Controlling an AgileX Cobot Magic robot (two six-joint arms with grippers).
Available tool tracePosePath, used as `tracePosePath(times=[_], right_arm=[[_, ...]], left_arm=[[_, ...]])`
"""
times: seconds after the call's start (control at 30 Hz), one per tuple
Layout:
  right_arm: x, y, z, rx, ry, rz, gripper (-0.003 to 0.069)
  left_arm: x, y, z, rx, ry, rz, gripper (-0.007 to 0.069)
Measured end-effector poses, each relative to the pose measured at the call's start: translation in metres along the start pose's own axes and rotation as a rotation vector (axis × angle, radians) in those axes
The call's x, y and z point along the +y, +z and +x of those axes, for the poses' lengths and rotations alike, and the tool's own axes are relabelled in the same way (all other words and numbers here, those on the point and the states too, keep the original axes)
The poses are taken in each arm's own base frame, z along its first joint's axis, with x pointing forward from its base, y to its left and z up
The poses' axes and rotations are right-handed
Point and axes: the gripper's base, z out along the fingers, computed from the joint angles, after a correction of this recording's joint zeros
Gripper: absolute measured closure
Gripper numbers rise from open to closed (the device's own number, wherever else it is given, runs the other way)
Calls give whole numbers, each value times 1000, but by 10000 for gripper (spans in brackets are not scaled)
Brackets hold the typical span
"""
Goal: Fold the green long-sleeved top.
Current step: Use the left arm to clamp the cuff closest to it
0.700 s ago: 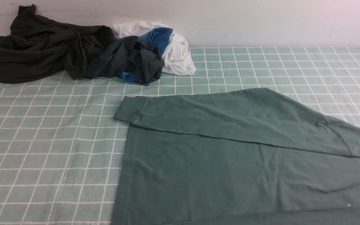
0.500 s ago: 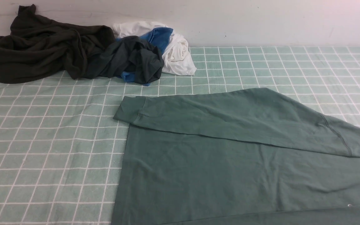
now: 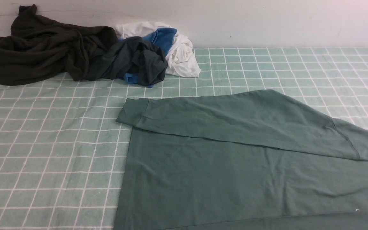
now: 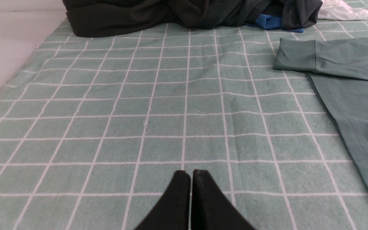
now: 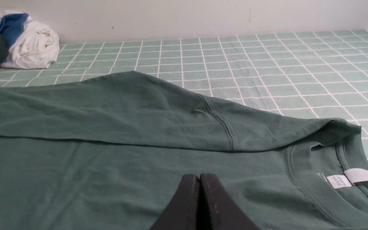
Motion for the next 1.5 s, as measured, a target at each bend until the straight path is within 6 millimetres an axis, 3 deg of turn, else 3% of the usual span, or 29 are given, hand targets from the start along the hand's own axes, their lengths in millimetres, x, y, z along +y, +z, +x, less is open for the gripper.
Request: tracePosePath(times=[1.5], right_arm=[[0,0,0,1,28,-4,673]], left_arm=[[0,0,0,0,1,0,627]])
